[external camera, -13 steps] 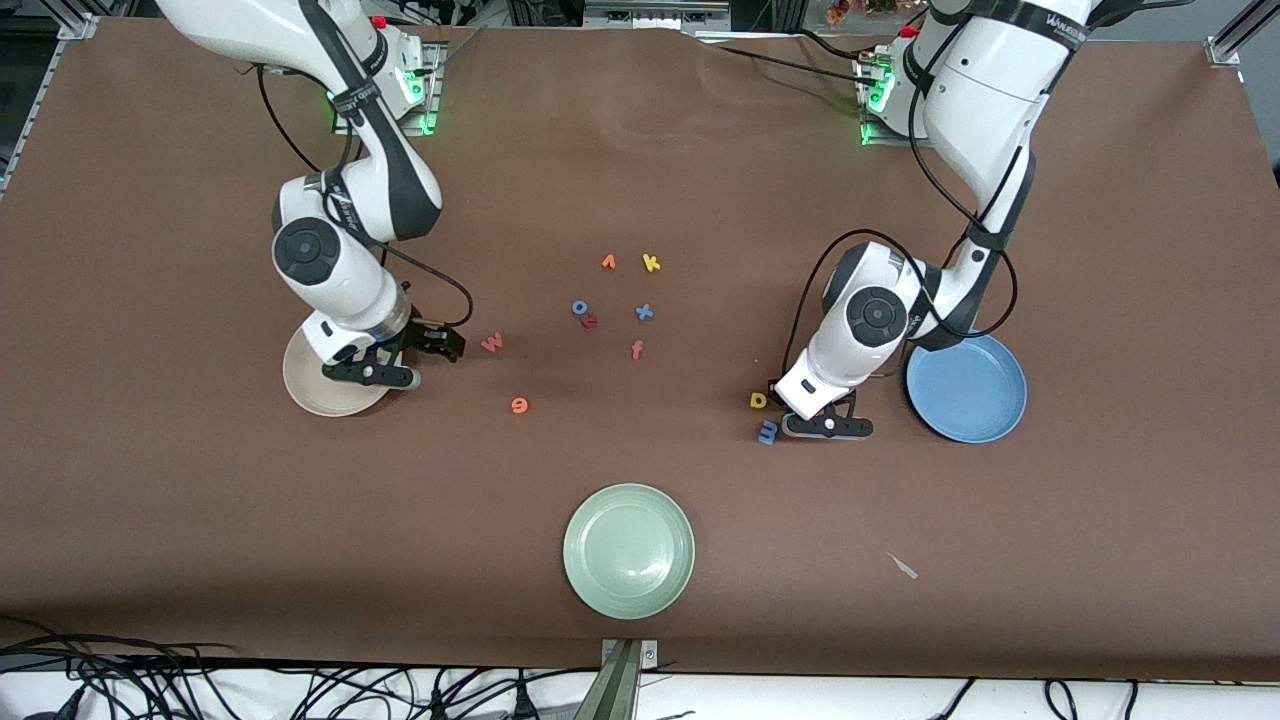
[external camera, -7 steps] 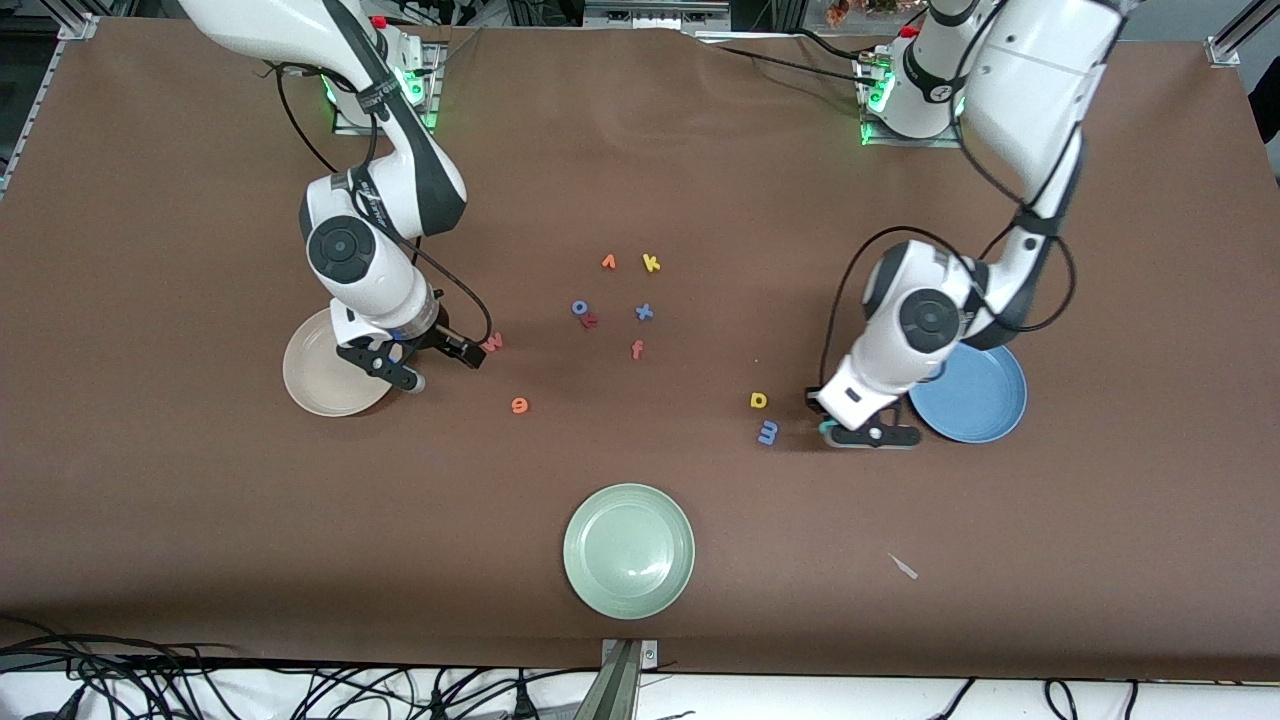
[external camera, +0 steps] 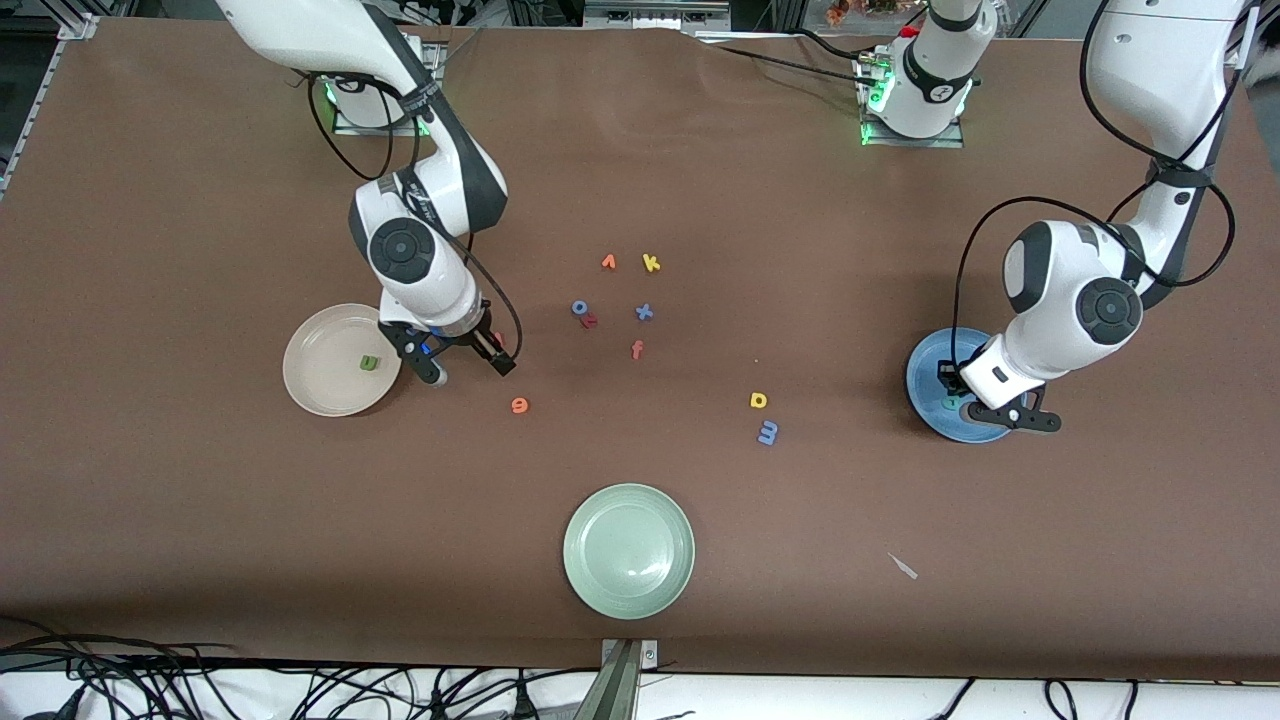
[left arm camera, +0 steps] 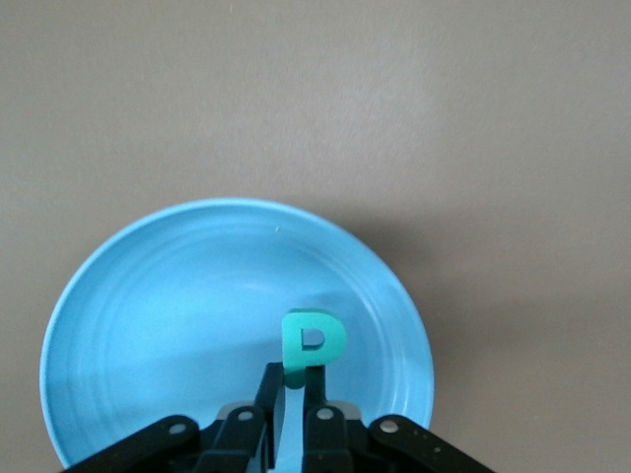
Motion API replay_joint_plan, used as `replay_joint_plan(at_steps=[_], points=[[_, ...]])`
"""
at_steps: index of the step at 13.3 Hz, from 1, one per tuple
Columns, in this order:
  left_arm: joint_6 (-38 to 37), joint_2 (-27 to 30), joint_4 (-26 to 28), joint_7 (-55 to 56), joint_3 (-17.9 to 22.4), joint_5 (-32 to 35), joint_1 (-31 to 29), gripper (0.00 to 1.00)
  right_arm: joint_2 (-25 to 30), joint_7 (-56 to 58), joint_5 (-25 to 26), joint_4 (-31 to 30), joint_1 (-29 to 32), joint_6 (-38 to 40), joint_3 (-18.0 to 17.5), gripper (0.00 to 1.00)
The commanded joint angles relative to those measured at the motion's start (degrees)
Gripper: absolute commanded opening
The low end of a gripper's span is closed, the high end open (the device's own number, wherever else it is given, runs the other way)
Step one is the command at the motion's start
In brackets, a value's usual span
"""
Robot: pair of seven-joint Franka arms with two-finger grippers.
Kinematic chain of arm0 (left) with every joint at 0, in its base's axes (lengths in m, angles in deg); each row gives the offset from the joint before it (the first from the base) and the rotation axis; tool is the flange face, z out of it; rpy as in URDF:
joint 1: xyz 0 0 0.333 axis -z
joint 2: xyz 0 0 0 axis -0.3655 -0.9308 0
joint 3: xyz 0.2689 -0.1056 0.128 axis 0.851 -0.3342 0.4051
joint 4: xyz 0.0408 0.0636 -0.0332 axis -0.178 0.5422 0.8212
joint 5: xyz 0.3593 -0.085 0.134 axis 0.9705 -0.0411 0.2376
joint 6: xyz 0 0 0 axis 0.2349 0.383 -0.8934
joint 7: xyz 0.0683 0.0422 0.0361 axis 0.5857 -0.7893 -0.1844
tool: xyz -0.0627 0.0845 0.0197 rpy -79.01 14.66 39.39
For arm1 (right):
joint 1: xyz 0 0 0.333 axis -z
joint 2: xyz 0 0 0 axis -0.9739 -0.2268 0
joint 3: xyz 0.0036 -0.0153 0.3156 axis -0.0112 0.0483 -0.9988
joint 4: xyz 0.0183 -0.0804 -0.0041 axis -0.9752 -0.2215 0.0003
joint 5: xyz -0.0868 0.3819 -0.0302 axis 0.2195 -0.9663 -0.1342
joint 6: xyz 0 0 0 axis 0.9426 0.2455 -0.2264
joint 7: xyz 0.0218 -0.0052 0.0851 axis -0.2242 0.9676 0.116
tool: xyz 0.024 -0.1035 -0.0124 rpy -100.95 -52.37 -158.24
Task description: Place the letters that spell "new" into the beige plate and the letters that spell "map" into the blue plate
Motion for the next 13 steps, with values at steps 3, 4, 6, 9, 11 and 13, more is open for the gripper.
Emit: replay_joint_plan(at_steps=[3,4,6,9,11,13], points=[[0.98,1.50,-0.41,0.69,-0.33,0.65,4.94,0.83,0.40,-2.23,-2.43,-1.71,0.27,-1.62,0.30,1.00],[1.07,1.33,-1.11,0.78,-0.42,0.21,6.62,0.83,1.19,-2.58,-3.66,-3.28,0.27,-2.58,0.30,1.00],[1.51,-0.34,-3.04,3.05,-0.50,-5.74,12.41,0.83,2.78,-2.67,-4.89,-8.37,0.27,-8.18,0.21,1.00],[2.65,-3.58,-6.89,10.68,-0.33,-9.73,19.89,0.83,2.52,-2.49,-4.90,-11.20,0.27,-12.25,0.21,1.00],[2.66,-9.36,-13.47,19.28,0.02,-9.47,24.72,0.83,1.29,-2.58,-4.90,-11.29,0.27,-13.39,0.12,0.99],[2.74,-13.16,-17.19,23.54,2.20,-9.11,27.81,0.83,0.50,-2.41,-4.90,-11.29,0.27,-13.93,0.21,0.99]])
